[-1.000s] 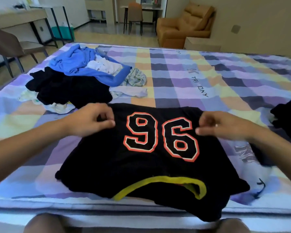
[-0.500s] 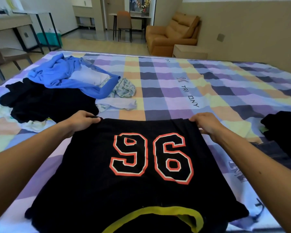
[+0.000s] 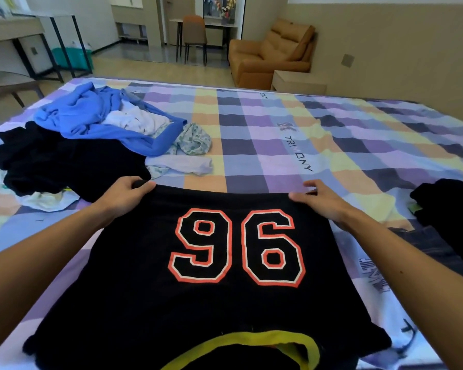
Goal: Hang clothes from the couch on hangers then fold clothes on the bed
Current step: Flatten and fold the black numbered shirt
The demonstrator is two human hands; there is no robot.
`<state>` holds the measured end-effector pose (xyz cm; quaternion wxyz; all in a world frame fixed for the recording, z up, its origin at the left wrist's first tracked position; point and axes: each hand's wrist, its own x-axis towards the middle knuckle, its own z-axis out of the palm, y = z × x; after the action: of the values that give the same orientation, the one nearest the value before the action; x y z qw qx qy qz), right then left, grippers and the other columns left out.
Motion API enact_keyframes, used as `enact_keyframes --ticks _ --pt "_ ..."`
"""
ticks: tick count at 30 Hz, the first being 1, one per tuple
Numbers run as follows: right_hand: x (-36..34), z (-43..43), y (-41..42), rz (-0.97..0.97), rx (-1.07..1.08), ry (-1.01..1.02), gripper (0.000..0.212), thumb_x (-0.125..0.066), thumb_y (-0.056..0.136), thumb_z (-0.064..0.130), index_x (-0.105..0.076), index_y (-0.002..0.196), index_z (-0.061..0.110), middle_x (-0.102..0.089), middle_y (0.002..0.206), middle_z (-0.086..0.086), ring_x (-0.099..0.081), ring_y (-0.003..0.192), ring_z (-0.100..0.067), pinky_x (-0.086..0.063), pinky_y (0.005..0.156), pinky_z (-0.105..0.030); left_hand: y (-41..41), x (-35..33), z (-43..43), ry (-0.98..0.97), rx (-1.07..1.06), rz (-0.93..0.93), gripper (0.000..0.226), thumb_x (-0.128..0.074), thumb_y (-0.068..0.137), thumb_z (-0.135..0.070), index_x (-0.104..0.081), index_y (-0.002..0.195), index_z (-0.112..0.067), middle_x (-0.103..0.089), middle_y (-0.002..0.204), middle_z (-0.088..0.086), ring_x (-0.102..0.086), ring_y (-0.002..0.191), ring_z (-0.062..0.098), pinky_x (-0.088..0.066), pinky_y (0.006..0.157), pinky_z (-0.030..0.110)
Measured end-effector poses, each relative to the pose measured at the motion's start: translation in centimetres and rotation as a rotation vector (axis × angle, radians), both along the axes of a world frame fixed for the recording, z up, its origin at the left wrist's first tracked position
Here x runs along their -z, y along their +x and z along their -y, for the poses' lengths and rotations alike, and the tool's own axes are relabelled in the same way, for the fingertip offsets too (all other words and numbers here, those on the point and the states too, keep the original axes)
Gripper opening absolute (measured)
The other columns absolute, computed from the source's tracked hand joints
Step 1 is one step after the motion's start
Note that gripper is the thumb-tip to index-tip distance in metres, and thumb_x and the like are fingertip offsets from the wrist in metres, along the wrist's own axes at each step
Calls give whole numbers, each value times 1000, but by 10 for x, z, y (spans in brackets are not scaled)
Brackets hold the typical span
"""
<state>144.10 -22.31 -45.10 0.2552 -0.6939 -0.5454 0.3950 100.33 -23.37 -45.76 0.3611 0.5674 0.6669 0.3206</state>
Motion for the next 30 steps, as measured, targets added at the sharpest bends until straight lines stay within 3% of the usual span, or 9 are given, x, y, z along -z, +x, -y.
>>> enact_keyframes --ticks 2,6,11,15,18,20,21,26,30 --pt "-9 2 -3 93 -122 -134 65 -83 81 40 -54 132 13 -65 119 -1 -66 107 -26 -51 94 -37 -5 -6 9 -20 102 3 34 -73 88 -42 -70 99 -10 -74 89 7 -72 82 22 -55 73 33" --pt "-44 17 -3 158 -295 -263 33 -78 86 19 -73 107 -5 -77 97 -18 -75 88 -31 -60 85 -36 -15 -30 31 -4 215 33 70 -87 61 -58 -67 103 -5 -72 98 19 -73 88 29 -56 82 39" --pt "-133 34 -3 36 -337 -150 20 -67 91 6 -71 105 -7 -77 91 -21 -75 67 -24 -56 50 -23 -23 -103 39 126 221 184 30 -76 79 -24 -70 105 -10 -75 100 16 -73 85 24 -62 77 35" --pt "-161 -10 -8 53 -245 29 29 -79 83 16 -73 110 5 -77 105 -14 -75 92 -28 -61 82 -36 -27 -127 -4 200 113 127 32 -82 77 -27 -71 104 -13 -75 96 6 -71 81 19 -57 67 28" --pt "-121 -42 -17 275 -129 110 80 -88 75 30 -53 143 6 -58 142 -15 -56 129 -32 -41 112 -40 -31 -98 -38 188 -107 -353 49 -82 84 -30 -56 119 -7 -65 112 17 -61 99 31 -49 80 37" --pt "-73 -43 -26 560 -110 29 101 -79 84 42 -22 159 6 -28 162 -20 -29 148 -37 -27 120 -43 -22 -70 -38 241 -108 -718 64 -77 82 -44 -52 128 -8 -58 127 23 -56 116 42 -48 96 49" --pt "-50 -40 -30 640 -140 16 106 -74 87 50 -11 161 8 -19 165 -22 -20 151 -38 -23 121 -46 -12 -57 -32 299 -36 -754 69 -71 80 -53 -52 131 -9 -57 130 23 -54 120 43 -46 99 53" --pt "15 14 -68 617 -435 195 98 -40 85 78 -16 162 23 -7 169 -11 -4 156 -26 -8 124 -54 45 -3 18 375 475 -671 89 -34 83 -78 -48 145 -15 -48 150 10 -42 140 28 -33 118 45" --pt "51 67 -69 765 -551 233 121 17 62 96 -4 162 32 9 170 1 14 156 -20 5 123 -52 38 47 58 247 558 -760 106 -2 77 -94 -15 161 -31 -4 169 -8 7 156 12 -2 127 43"
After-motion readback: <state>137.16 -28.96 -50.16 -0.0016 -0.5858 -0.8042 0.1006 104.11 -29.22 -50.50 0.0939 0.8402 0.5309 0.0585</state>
